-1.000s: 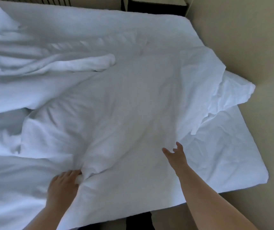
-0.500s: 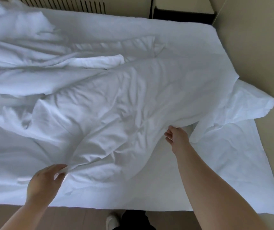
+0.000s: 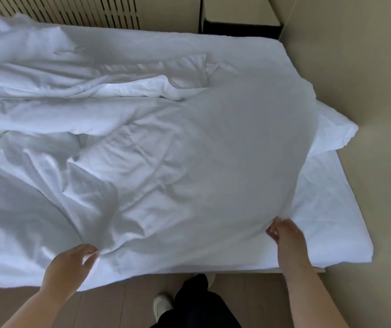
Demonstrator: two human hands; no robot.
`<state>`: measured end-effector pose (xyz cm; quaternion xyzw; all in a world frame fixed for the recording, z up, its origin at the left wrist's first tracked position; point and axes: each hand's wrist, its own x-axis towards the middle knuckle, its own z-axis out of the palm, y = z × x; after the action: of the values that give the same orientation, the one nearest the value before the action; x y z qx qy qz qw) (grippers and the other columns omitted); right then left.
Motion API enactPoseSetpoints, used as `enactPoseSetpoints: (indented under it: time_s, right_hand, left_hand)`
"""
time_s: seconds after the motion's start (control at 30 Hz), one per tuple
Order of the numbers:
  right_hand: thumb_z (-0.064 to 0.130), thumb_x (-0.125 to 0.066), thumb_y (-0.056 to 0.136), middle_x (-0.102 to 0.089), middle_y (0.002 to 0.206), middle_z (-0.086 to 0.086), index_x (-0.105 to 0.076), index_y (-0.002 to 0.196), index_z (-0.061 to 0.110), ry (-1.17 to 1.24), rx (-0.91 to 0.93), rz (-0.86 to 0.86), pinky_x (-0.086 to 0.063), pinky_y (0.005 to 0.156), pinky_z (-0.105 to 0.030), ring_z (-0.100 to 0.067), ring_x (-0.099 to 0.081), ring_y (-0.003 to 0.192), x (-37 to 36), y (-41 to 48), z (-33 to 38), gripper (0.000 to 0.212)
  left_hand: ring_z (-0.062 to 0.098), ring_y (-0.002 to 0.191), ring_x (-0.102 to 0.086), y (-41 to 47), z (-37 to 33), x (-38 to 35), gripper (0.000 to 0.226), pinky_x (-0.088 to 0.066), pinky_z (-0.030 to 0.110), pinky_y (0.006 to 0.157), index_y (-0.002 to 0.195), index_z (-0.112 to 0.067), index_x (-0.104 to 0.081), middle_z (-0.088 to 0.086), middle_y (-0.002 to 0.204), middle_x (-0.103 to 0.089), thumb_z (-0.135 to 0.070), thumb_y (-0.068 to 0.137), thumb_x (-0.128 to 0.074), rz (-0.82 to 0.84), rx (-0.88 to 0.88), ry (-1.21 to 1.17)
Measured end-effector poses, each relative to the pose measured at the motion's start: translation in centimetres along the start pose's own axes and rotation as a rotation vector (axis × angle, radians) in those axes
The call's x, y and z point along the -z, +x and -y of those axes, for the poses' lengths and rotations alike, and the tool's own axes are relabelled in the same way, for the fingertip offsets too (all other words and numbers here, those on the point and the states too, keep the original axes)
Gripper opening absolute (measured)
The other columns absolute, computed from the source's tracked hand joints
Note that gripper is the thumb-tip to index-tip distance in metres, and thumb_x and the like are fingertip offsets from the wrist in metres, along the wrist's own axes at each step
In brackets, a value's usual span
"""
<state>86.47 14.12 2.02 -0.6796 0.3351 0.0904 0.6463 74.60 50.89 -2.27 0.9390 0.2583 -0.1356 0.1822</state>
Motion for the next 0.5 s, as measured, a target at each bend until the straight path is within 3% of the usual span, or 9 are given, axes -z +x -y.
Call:
enactPoseSetpoints:
  time_s: [0.07,0.13,0.23,0.3,0.37,0.43,0.5]
  right_hand:
    - [0.005,-0.04,0.096,-0.049,0.073,-0.01,-0.058,0.085,-0.001,-0.234,-0.144,-0.017,-0.042,0.088,-0.037,-0.023,-0.046,0.078,2.2,-0.2,-5.2,0.022]
    - [0.002,-0.043,0.094,-0.047,0.066,-0.01,-0.055,0.067,0.0,-0.387,-0.263,0.012,-0.038,0.067,-0.03,-0.021,-0.043,0.067,4.1,-0.4,-9.0,0.029]
    - [-0.002,-0.048,0.089,-0.045,0.06,-0.01,-0.052,0.054,-0.001,-0.491,-0.364,0.097,-0.024,0.053,-0.026,-0.018,-0.038,0.057,5.7,-0.4,-11.7,0.035]
    - [0.0,-0.051,0.088,-0.047,0.069,-0.011,-0.061,0.087,-0.015,-0.452,-0.4,0.086,-0.027,0.058,-0.026,-0.018,-0.039,0.061,6.2,0.3,-10.6,0.018]
    - [0.007,-0.053,0.09,-0.053,0.1,-0.017,-0.045,0.128,-0.006,-0.308,-0.383,-0.016,-0.038,0.072,-0.031,-0.024,-0.05,0.082,6.9,2.2,-8.1,0.041]
    - [0.013,-0.052,0.092,-0.042,0.134,-0.02,-0.031,0.139,0.003,-0.236,-0.283,-0.112,-0.037,0.094,-0.039,-0.033,-0.046,0.118,7.8,4.5,-4.2,0.052]
    - [0.02,-0.053,0.093,-0.034,0.144,-0.016,-0.027,0.141,0.01,-0.207,-0.154,-0.161,-0.033,0.102,-0.039,-0.032,-0.037,0.129,8.8,7.3,-0.1,0.056]
  left_hand:
    - [0.033,0.096,-0.065,-0.4,-1.2,-1.0,0.017,-0.043,0.037,0.085,0.098,-0.004,-0.071,0.01,0.102,-0.071,-0.008,0.084,-0.062,0.064,-0.059,0.021]
    - [0.03,0.099,-0.064,-0.3,-3.4,-1.8,0.02,-0.044,0.039,0.089,0.103,-0.009,-0.07,0.006,0.105,-0.069,-0.015,0.086,-0.06,0.058,-0.194,0.065]
    - [0.026,0.079,-0.071,1.1,-8.1,-2.5,0.043,-0.055,0.041,0.068,0.089,-0.013,-0.073,0.005,0.089,-0.072,-0.042,0.083,-0.042,-0.016,-0.488,0.175]
    - [0.026,0.081,-0.071,2.1,-12.7,-2.1,0.064,-0.054,0.041,0.067,0.092,-0.013,-0.071,0.008,0.093,-0.072,-0.055,0.091,-0.023,-0.064,-0.581,0.166]
    - [0.03,0.092,-0.068,3.3,-17.7,-1.6,0.076,-0.051,0.044,0.076,0.102,-0.01,-0.067,0.012,0.105,-0.069,-0.061,0.092,-0.011,-0.066,-0.655,0.143]
    - [0.031,0.109,-0.06,4.7,-23.0,-1.4,0.084,-0.04,0.044,0.094,0.118,-0.009,-0.059,0.015,0.122,-0.06,-0.07,0.085,-0.013,-0.047,-0.699,0.08]
    - [0.025,0.134,-0.037,5.9,-28.4,-1.6,0.09,-0.015,0.034,0.11,0.138,-0.014,-0.04,0.01,0.146,-0.037,-0.075,0.074,-0.024,-0.018,-0.71,0.018]
